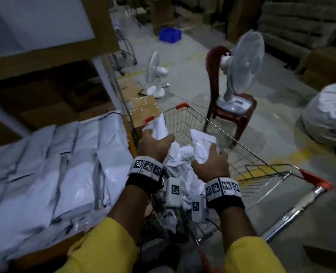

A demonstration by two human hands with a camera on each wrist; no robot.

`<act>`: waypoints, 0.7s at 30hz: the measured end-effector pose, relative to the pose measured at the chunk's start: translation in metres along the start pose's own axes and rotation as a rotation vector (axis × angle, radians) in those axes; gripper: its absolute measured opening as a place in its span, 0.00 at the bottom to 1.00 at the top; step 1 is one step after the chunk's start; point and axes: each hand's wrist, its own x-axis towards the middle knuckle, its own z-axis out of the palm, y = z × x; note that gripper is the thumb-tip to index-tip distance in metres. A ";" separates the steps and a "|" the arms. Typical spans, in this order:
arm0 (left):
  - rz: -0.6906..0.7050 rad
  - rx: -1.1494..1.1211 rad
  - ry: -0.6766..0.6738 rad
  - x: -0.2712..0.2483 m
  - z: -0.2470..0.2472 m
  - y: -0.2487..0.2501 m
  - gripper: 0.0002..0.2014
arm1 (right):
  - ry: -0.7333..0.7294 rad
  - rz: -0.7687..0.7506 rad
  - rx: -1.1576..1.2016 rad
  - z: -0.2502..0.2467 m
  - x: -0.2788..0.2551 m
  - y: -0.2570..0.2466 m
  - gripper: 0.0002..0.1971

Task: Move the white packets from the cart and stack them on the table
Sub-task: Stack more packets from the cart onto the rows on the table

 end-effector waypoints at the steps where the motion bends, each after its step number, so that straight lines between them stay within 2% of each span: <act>1: 0.017 -0.022 0.023 -0.010 -0.012 0.002 0.44 | 0.012 -0.036 -0.008 -0.005 -0.005 -0.004 0.51; 7: 0.171 -0.095 0.206 -0.075 -0.091 -0.008 0.35 | 0.043 -0.281 -0.006 -0.024 -0.051 -0.036 0.45; 11: 0.202 -0.117 0.314 -0.110 -0.149 -0.024 0.33 | 0.058 -0.446 -0.012 -0.017 -0.086 -0.073 0.39; 16: 0.206 -0.132 0.453 -0.127 -0.224 -0.051 0.32 | 0.059 -0.583 -0.007 0.012 -0.132 -0.121 0.37; 21: 0.191 -0.126 0.461 -0.118 -0.290 -0.088 0.33 | 0.047 -0.605 -0.007 0.066 -0.148 -0.153 0.42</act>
